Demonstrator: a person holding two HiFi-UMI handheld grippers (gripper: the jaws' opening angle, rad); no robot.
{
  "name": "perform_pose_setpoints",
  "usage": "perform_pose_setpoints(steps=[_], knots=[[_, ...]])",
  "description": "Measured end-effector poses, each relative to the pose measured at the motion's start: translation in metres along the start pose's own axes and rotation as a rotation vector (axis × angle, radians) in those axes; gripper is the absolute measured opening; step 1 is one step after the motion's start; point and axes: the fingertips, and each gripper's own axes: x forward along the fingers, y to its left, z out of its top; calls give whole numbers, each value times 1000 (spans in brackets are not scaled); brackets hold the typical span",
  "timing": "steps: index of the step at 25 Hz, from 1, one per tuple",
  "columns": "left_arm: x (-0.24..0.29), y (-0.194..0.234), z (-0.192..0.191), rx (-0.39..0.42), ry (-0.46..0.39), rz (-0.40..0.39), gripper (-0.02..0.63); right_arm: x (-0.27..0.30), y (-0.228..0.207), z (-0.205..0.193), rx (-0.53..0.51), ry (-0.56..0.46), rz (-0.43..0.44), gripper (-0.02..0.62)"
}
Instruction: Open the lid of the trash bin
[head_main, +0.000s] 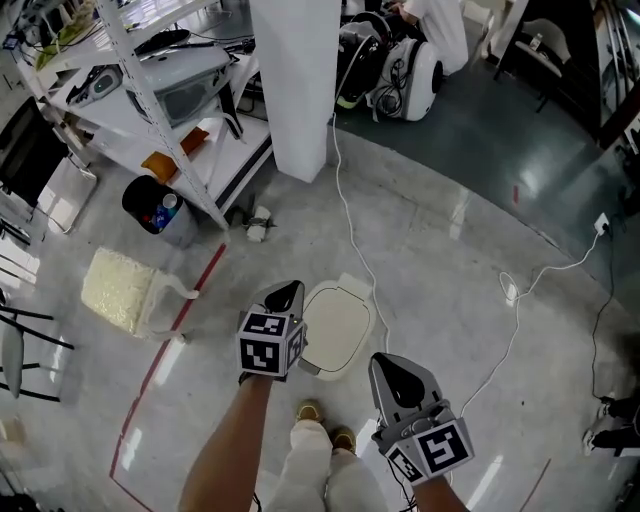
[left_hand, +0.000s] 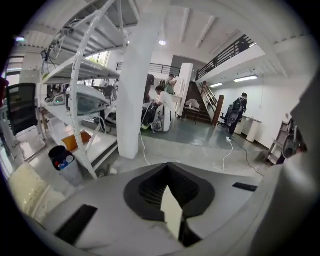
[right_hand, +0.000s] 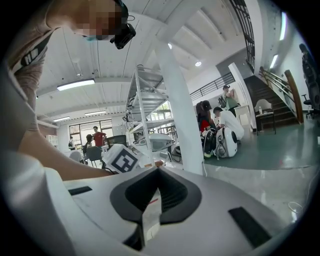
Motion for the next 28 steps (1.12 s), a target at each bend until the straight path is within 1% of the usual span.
perform_pose_setpoints(steps=[4,8,12,16,18,20,28], knots=[[30,9,-59,-41,143,20,-6,0,2,-13,4,20,2,29],[47,8,-130,-109,296,25,-6,0,0,-23,22,32,-7,29],[46,-3,-204,-143,451,31,-6,0,2,-37,30,51,-5,29],[37,-17,-274,-178,567,31,-8,-1,3,-53,34,68,-2,29],[33,-26,-298,-187,599,21,-6,-2,2,-59,36,75,-1,29],[31,-32,-312,-202,617,18,-6,-3,0,-64,35,85,-1,29],[37,-34,-319,-216,617,14,-6,-4,0,-77,49,121,1,29]])
